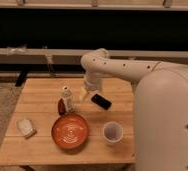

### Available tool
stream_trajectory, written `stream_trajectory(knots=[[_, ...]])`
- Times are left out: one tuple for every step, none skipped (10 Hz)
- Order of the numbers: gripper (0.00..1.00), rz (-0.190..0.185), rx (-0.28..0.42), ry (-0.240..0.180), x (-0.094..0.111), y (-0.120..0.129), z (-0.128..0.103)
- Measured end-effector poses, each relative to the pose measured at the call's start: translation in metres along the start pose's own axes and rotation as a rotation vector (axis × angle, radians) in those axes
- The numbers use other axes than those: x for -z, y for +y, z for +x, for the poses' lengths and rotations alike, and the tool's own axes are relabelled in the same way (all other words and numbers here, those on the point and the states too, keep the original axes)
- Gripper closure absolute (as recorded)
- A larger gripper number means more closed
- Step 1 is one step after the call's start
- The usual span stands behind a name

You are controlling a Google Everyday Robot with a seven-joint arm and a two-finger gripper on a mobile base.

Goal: Place the eraser on the white sponge

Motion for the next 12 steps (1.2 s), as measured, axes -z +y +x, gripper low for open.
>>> stream_trajectory(knots=[[0.2, 0.006, 0.006, 0.012, -0.016, -0.02, -0.003], [0.2, 0.012, 0.015, 0.034, -0.039, -0.037, -0.006], [0.2, 0.014, 0.022, 0.049, -0.053, -0.045, -0.008], [0.2, 0.016, 0.028, 0.071, -0.073, -0.057, -0.008], [0.2, 0.017, 0.03, 0.09, -0.088, -0.066, -0.008], [0.2, 0.017, 0.032, 0.105, -0.099, -0.071, -0.009], [0.2, 0.02, 0.035, 0.118, -0.104, -0.074, -0.011], [0.2, 0.029, 0.035, 0.13, -0.107, -0.078, -0.013], [0.22, 0.038, 0.034, 0.136, -0.108, -0.081, -0.013], [0.27, 0.048, 0.03, 0.141, -0.107, -0.084, -0.013], [0.4, 0.078, 0.026, 0.154, -0.107, -0.088, -0.013], [0.48, 0.083, 0.03, 0.154, -0.106, -0.086, -0.015]])
